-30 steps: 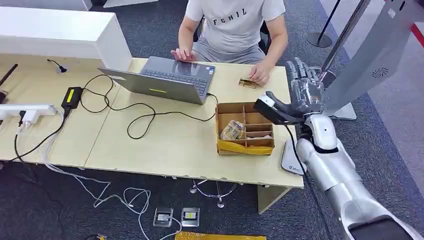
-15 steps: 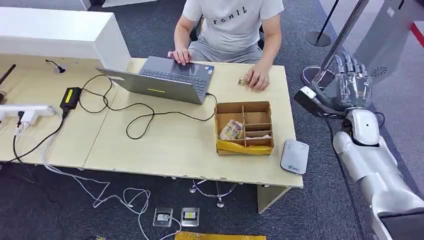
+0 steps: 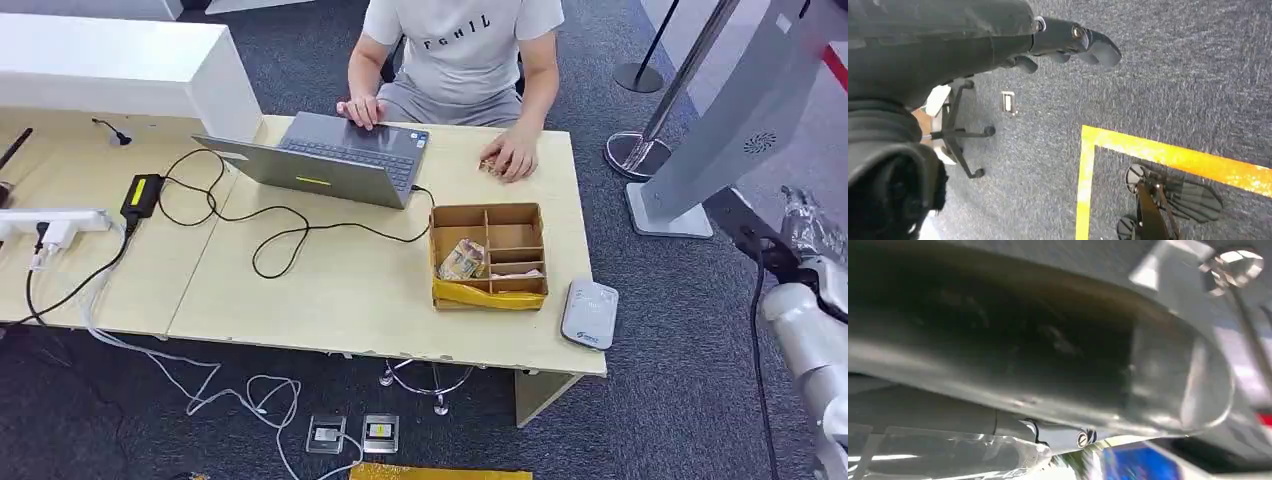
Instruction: Pass the card to the sensor for recognition and then transmit it.
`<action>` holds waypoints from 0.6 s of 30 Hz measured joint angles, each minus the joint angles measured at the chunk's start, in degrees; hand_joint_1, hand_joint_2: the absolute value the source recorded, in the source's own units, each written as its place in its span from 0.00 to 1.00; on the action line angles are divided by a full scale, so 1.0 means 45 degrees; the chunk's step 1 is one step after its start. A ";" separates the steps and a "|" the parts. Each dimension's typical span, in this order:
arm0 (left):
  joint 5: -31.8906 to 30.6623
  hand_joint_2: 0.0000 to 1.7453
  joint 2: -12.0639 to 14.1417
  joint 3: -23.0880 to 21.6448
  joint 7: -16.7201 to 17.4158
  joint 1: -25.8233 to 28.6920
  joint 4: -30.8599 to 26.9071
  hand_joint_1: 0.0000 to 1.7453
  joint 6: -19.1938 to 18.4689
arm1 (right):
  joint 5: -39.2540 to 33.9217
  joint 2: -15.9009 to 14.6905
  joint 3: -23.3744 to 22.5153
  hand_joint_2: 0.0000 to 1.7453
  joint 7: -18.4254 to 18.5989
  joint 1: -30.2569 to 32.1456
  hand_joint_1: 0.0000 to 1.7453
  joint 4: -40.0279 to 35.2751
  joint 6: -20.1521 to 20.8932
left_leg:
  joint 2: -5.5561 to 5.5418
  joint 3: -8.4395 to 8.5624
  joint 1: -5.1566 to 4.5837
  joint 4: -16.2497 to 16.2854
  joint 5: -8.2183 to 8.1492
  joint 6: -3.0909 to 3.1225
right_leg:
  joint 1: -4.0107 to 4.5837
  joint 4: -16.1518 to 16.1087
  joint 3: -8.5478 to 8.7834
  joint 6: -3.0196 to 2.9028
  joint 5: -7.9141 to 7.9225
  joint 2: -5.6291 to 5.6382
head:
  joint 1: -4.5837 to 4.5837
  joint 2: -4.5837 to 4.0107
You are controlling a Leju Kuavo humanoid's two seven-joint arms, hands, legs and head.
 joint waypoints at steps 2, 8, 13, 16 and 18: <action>0.0034 0.00 0.0000 0.0000 -0.0010 0.0001 0.0000 0.00 -0.0005 | -0.0610 -0.0220 -0.0380 0.00 0.0210 0.0557 0.00 0.0210 0.0112 | -0.0001 -0.0003 0.0000 -0.0001 -0.0005 0.0007 | 0.0000 0.0000 0.0002 0.0000 -0.0001 -0.0001 | -0.0005 0.0000; 0.0068 0.00 0.0009 0.0000 -0.0005 -0.0001 0.0000 0.00 -0.0049 | -0.3463 -0.0787 -0.1961 0.00 0.1113 0.2641 0.00 0.0806 0.0661 | 0.0000 -0.0009 -0.0003 -0.0002 -0.0021 0.0027 | -0.0001 -0.0005 0.0004 0.0002 -0.0006 -0.0001 | 0.0000 0.0000; 0.0083 0.00 0.0014 -0.0005 -0.0005 -0.0015 0.0000 0.00 -0.0117 | -0.5677 -0.0977 -0.3611 0.00 0.1905 0.4367 0.00 0.1230 0.0568 | 0.0000 -0.0001 0.0006 -0.0003 -0.0031 0.0017 | 0.0008 -0.0012 0.0005 0.0003 -0.0022 -0.0003 | -0.0014 0.0000; 0.0121 0.00 0.0009 -0.0010 -0.0005 0.0007 0.0000 0.00 -0.0107 | -0.7420 -0.0884 -0.4913 0.00 0.1968 0.6077 0.00 0.1497 -0.0346 | -0.0077 0.0000 0.0017 -0.0005 -0.0042 0.0024 | 0.0018 -0.0018 0.0053 -0.0007 -0.0065 -0.0096 | 0.0000 0.0005; 0.0160 0.00 0.0009 -0.0024 -0.0010 0.0030 0.0000 0.00 -0.0078 | -0.8114 -0.0631 -0.5812 0.00 0.2065 0.7059 0.00 0.1716 -0.0997 | -0.0079 -0.0004 0.0018 -0.0008 -0.0055 0.0007 | 0.0018 -0.0017 0.0049 -0.0003 -0.0072 -0.0107 | -0.0009 0.0005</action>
